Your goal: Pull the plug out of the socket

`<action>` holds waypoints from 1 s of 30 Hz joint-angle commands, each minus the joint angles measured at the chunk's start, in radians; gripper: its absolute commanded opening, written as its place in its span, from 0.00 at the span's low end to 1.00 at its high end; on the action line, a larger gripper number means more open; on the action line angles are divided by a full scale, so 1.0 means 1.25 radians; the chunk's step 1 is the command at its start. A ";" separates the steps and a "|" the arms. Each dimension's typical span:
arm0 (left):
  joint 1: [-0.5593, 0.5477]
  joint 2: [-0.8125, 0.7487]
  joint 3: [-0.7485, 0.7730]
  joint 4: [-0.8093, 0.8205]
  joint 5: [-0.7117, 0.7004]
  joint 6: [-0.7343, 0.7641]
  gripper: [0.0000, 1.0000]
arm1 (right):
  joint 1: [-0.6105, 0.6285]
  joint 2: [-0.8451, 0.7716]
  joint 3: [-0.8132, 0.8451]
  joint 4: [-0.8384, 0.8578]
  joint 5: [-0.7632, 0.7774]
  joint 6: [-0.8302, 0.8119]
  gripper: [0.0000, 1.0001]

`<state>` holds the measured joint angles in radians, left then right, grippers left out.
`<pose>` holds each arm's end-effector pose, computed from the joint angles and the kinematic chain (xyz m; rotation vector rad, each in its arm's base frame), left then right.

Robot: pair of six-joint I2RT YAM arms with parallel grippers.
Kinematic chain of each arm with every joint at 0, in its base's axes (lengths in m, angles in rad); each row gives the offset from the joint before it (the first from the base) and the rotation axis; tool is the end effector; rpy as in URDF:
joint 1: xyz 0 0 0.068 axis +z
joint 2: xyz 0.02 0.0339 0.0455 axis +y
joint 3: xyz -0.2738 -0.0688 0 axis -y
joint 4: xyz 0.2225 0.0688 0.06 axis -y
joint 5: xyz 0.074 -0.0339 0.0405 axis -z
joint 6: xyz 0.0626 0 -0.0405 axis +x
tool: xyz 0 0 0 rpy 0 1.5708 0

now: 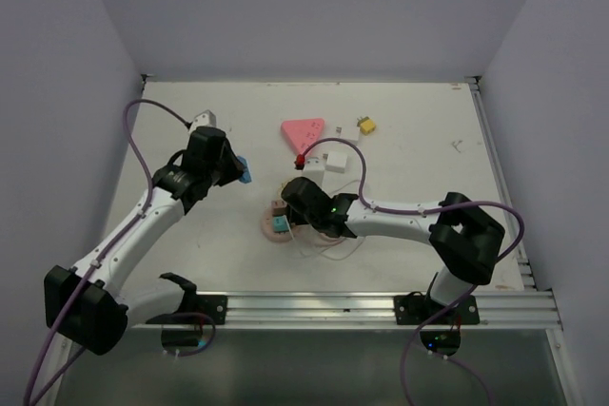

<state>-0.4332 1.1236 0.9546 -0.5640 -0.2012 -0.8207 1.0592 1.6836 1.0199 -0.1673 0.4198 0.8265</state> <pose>0.2155 -0.0859 0.2915 -0.5488 2.2558 -0.4163 0.1943 0.2940 0.1989 -0.0798 2.3519 0.4424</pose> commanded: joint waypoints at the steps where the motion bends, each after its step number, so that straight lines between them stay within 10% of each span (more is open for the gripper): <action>1: 0.059 0.048 -0.025 0.169 0.119 0.104 0.00 | -0.007 0.051 -0.064 -0.148 -0.033 -0.017 0.00; 19: 0.240 0.607 0.133 0.791 0.563 0.055 0.03 | -0.007 0.051 -0.059 -0.120 -0.068 -0.056 0.00; 30: 0.302 0.705 0.082 0.783 0.539 -0.002 0.08 | -0.008 0.059 -0.049 -0.121 -0.072 -0.067 0.00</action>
<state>-0.0906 2.0083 1.0813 0.3969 0.4992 -0.8265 1.0531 1.6814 1.0142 -0.1448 0.3794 0.7647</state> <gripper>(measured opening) 0.238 0.370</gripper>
